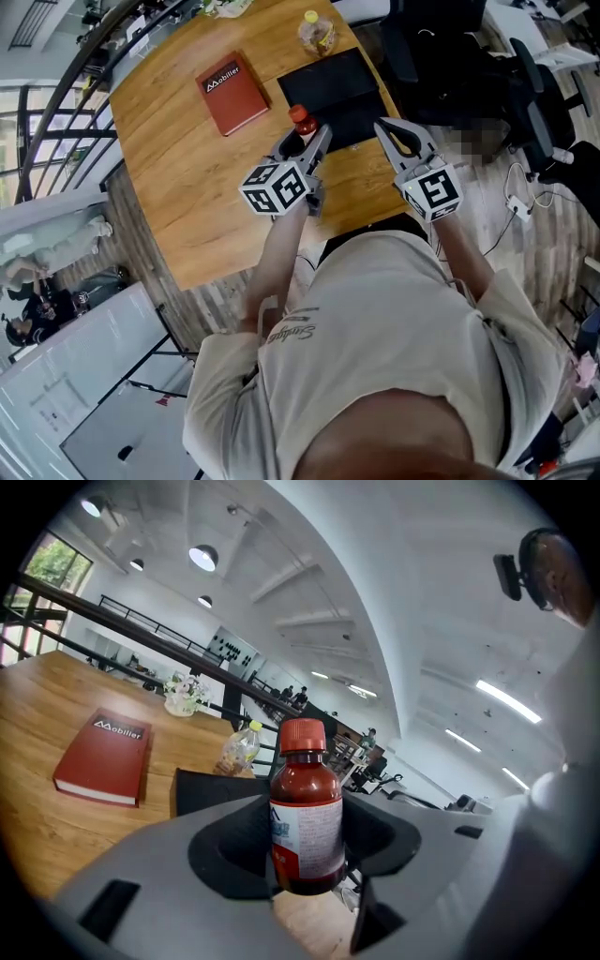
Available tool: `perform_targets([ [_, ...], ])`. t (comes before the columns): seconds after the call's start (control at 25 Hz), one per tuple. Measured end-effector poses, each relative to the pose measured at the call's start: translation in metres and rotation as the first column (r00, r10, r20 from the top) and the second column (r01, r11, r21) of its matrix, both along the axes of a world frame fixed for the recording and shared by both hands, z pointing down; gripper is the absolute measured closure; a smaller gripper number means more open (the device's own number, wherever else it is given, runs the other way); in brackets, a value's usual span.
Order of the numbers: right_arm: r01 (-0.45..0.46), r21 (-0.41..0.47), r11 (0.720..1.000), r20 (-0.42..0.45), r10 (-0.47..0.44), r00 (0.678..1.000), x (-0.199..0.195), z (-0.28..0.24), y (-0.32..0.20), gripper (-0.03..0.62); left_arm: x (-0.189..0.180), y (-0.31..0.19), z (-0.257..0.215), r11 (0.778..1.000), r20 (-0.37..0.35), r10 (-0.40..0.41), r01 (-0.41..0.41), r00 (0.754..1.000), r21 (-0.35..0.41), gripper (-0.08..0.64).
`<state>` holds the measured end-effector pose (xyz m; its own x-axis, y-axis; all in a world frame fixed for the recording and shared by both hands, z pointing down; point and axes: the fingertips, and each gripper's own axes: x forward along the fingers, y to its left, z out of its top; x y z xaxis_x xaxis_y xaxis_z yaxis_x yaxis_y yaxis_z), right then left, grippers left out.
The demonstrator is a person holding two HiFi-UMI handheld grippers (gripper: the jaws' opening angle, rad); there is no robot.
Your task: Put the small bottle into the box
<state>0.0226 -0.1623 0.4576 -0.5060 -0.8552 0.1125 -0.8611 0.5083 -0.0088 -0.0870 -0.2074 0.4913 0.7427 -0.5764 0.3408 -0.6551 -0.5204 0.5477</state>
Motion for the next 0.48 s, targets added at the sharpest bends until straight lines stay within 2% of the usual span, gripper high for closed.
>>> perform_targets([
  [0.24, 0.019, -0.038, 0.999, 0.032, -0.018, 0.999, 0.008, 0.023, -0.009, 0.598, 0.016, -0.019, 0.054, 0.988, 0.062, 0.01, 0.0, 0.998, -0.158, 0.333],
  [0.48, -0.006, -0.074, 0.997, 0.072, 0.012, 0.997, 0.024, 0.038, -0.012, 0.598, 0.025, -0.021, 0.107, 0.953, 0.106, 0.004, 0.028, 0.994, -0.303, 0.333],
])
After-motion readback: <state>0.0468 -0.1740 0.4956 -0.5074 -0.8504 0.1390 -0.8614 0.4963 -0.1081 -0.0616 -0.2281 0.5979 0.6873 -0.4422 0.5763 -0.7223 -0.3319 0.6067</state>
